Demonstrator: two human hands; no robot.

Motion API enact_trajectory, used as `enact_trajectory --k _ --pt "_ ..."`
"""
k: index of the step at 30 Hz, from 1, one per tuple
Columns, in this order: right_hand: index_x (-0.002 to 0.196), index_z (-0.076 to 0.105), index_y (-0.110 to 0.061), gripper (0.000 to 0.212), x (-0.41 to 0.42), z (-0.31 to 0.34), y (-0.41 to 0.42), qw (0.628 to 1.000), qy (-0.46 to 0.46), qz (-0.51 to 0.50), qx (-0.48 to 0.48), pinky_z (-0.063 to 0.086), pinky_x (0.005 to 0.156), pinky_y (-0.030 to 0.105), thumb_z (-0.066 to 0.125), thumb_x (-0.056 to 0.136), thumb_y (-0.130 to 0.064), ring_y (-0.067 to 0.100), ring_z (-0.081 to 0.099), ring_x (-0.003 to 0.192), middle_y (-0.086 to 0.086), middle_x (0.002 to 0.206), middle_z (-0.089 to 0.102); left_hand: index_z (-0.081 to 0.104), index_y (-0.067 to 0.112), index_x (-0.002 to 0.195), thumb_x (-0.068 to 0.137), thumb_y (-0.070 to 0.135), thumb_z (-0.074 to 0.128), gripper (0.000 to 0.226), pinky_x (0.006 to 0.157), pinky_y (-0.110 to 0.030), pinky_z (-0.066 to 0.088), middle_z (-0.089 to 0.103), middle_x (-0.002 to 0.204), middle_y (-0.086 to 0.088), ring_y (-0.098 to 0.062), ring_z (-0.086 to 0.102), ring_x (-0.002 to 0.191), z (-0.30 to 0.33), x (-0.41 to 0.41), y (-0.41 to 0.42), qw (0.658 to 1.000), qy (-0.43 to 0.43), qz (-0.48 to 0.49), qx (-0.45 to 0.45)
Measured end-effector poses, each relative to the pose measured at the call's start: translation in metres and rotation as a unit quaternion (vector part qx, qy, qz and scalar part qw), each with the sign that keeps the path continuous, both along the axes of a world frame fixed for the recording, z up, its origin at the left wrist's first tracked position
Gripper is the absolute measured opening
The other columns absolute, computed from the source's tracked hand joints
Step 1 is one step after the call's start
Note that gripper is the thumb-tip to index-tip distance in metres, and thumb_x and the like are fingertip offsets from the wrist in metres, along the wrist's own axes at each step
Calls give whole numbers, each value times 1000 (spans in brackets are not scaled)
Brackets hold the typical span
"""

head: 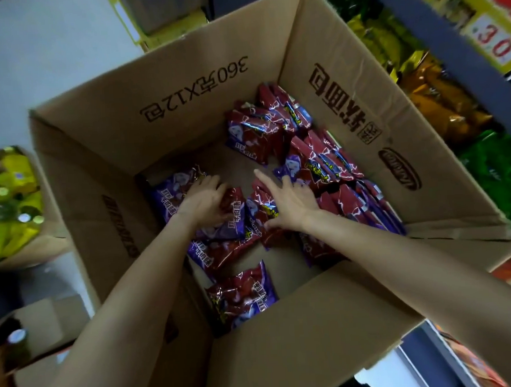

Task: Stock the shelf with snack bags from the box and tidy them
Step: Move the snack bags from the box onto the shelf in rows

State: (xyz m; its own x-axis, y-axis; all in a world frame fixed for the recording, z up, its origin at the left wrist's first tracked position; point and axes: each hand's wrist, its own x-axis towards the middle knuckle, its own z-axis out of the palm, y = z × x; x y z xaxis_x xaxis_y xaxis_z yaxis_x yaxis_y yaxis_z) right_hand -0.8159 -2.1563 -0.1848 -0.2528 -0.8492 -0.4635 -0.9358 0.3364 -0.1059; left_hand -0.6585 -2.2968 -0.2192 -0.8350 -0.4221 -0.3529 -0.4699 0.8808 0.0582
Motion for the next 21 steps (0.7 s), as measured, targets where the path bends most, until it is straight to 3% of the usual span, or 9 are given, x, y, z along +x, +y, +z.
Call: enact_trajectory --k 2,4,7,9,12,17,19,21 --pt "143 -27 -36 123 2 0 0 1000 14 9 6 45 93 41 73 73 -53 28 64 93 15 112 62 38 12 135 76 49 68 76 97 -37 39 43 131 -12 -27 43 118 10 0 -1 1000 3 -15 -4" --pt "145 -24 -34 121 3 9 -1 1000 2 -12 1 45 93 41 75 75 -44 26 65 88 9 99 67 33 12 138 79 45 67 76 96 -38 42 39 137 -15 -29 41 123 19 1 0 1000 2 -24 -14" --pt "148 6 -18 101 -1 36 -2 999 -5 -37 -35 41 79 36 75 77 -37 29 62 94 9 109 61 30 12 141 85 44 62 72 101 -39 39 43 137 -14 -31 42 125 32 0 0 999 -9 -25 -38" --pt "135 28 -12 80 -7 63 4 996 -13 -47 -70 36 72 33 75 76 -38 30 60 97 11 122 54 31 12 138 85 43 62 69 98 -38 41 54 128 -11 -29 48 118 47 -3 1 1000 7 8 -29" --pt "135 32 -19 79 -24 108 25 985 -53 -97 -131 38 71 33 76 74 -42 32 57 103 10 135 39 41 15 127 83 46 63 59 78 -36 47 62 105 -9 -26 58 95 87 -5 8 993 95 70 -25" --pt "131 33 -27 80 -50 178 85 928 -102 -211 -289 42 82 34 80 68 -45 20 53 112 -5 122 54 50 19 110 76 48 69 49 68 -34 47 63 89 -1 -20 59 80 156 -1 35 940 313 138 4" --pt "132 35 -25 80 -60 201 111 899 -127 -258 -331 36 79 29 79 69 -46 16 50 107 -8 113 52 51 20 101 74 49 66 43 67 -36 48 63 83 3 -16 60 75 184 -8 48 912 380 147 36" --pt "123 41 -26 68 -73 217 137 870 -169 -286 -363 33 76 21 78 70 -45 2 52 88 -17 99 53 51 21 95 73 49 62 37 66 -34 48 62 79 8 -11 61 71 209 -18 64 890 427 141 70"
